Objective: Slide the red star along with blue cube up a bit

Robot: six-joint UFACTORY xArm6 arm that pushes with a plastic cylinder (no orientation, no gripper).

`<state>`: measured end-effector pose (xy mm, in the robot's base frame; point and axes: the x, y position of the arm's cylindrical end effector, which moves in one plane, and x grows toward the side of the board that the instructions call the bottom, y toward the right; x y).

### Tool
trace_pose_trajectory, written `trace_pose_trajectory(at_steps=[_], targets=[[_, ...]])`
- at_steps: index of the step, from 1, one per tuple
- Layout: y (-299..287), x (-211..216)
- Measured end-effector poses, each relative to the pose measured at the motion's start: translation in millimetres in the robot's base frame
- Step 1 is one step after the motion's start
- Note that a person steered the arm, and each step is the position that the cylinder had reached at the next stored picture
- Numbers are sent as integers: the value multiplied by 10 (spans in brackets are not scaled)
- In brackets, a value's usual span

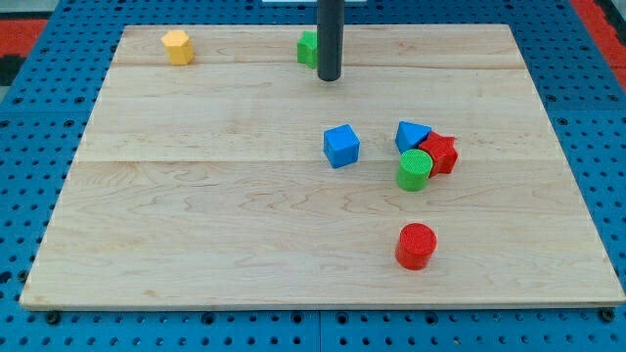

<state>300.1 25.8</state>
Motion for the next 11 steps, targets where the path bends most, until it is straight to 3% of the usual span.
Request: trace_pose_trajectory(at_steps=[1,2,3,4,6,9,10,11], targets=[[465,236],[1177,794],[2301,1401],[2123,2033],[1229,1912],[1397,903],[1346,1248],[1002,1253]])
